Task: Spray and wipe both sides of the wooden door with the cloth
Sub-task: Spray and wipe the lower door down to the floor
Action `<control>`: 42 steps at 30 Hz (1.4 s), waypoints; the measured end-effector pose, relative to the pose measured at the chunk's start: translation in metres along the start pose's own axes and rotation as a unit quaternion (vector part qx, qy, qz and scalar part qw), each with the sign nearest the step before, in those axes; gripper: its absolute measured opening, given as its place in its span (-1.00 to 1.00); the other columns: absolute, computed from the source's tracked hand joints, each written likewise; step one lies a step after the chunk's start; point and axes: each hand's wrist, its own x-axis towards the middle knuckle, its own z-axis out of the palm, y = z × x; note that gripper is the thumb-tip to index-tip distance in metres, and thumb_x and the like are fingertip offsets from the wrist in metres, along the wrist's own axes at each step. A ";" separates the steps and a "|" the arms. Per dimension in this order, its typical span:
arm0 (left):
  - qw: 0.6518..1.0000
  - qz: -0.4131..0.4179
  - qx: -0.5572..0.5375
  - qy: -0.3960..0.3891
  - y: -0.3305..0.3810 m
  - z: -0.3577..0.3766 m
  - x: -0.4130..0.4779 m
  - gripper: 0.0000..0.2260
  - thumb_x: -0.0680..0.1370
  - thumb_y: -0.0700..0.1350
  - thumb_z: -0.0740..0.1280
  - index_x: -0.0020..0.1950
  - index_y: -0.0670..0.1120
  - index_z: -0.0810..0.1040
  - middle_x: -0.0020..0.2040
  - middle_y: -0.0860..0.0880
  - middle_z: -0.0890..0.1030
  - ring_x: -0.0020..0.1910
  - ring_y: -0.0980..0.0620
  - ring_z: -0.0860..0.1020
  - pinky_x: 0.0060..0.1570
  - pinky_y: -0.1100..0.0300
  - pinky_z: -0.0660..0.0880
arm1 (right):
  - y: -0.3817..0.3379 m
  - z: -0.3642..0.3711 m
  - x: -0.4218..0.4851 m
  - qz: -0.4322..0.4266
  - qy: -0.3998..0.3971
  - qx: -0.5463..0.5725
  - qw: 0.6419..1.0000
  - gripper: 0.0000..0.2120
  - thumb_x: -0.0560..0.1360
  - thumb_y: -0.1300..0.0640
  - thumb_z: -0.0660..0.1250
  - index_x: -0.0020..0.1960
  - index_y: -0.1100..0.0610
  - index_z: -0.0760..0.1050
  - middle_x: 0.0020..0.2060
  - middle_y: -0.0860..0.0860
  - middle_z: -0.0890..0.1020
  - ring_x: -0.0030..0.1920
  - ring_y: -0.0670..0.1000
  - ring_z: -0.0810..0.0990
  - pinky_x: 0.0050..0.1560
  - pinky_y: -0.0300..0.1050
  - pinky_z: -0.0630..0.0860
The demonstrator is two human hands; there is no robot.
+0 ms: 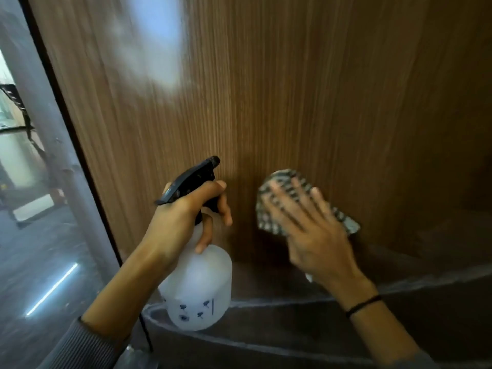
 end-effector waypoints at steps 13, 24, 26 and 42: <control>0.999 -0.022 -0.014 0.023 -0.023 0.015 -0.023 -0.74 0.64 -0.18 0.26 -0.20 -0.28 0.52 -0.27 -0.25 0.59 -0.68 -0.07 0.27 -0.62 0.27 0.33 | -0.083 0.055 -0.012 -0.113 -0.065 0.061 0.990 -0.44 0.55 0.24 0.27 0.54 0.15 0.29 0.56 0.14 0.29 0.61 0.19 0.08 0.62 0.16 -0.13; 0.995 -0.063 -0.032 -0.072 -0.056 0.055 -0.012 -0.67 0.65 -0.15 0.27 -0.30 -0.22 0.53 -0.30 -0.29 0.59 -0.70 -0.09 0.28 -0.64 0.26 0.31 | 0.013 0.012 -0.080 0.198 0.060 0.043 0.977 -0.32 0.55 0.38 0.24 0.61 0.19 0.11 0.61 0.18 0.11 0.61 0.23 0.06 0.60 0.25 -0.08; 0.994 -0.064 -0.029 -0.087 -0.064 0.065 -0.012 -0.67 0.65 -0.14 0.28 -0.28 -0.24 0.53 -0.30 -0.29 0.59 -0.68 -0.14 0.28 -0.62 0.28 0.33 | 0.033 -0.002 -0.092 0.302 0.096 0.070 0.946 -0.30 0.53 0.49 0.18 0.62 0.25 0.07 0.61 0.24 0.05 0.63 0.23 -0.02 0.59 0.31 -0.06; 0.961 -0.081 -0.040 -0.261 -0.086 0.188 0.005 -0.67 0.65 -0.17 0.32 -0.24 -0.34 0.55 -0.30 -0.27 0.62 -0.66 -0.05 0.39 -0.55 0.24 0.39 | 0.049 -0.055 -0.138 0.476 0.262 0.157 0.825 -0.40 0.65 0.26 0.17 0.62 0.08 0.02 0.62 0.03 0.13 0.61 -0.04 0.12 0.56 -0.22 0.10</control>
